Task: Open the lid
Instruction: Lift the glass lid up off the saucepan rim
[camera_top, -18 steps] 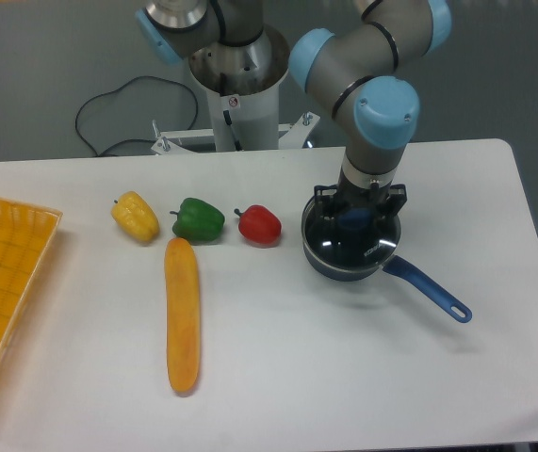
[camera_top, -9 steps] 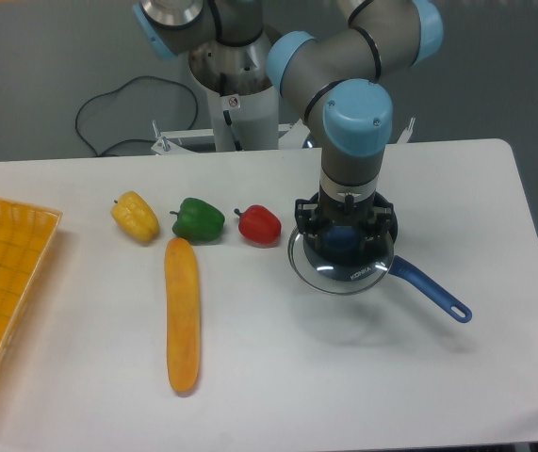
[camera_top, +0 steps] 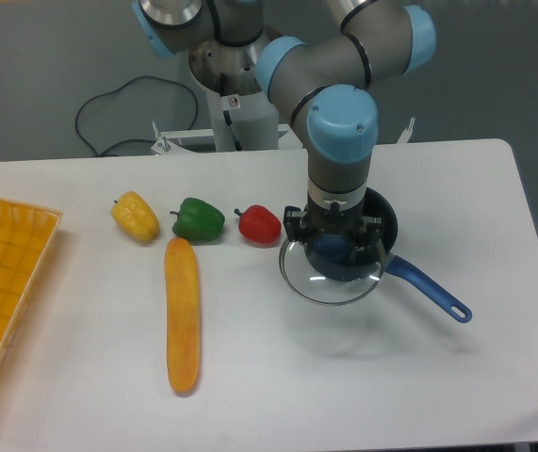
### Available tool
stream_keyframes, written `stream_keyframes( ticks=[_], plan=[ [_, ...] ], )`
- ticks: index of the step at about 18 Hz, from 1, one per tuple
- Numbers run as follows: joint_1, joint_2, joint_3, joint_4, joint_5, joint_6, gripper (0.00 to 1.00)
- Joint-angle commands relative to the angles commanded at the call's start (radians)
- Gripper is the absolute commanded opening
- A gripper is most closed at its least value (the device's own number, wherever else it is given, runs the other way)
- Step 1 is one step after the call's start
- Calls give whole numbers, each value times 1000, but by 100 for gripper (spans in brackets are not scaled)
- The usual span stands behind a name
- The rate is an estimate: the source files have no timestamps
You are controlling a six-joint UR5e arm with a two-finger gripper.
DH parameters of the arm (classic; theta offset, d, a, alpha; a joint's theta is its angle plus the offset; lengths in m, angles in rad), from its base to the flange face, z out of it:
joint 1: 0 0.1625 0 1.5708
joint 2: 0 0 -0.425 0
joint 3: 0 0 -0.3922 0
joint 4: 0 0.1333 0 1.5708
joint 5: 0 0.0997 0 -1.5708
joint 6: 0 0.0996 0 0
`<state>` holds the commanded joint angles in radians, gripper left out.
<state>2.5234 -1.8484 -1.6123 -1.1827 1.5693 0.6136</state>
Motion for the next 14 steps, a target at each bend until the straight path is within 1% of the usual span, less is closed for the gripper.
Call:
stream_keyframes(
  ticks=[14],
  plan=[
    [-2,2,-8,0,5,18,63]
  ],
)
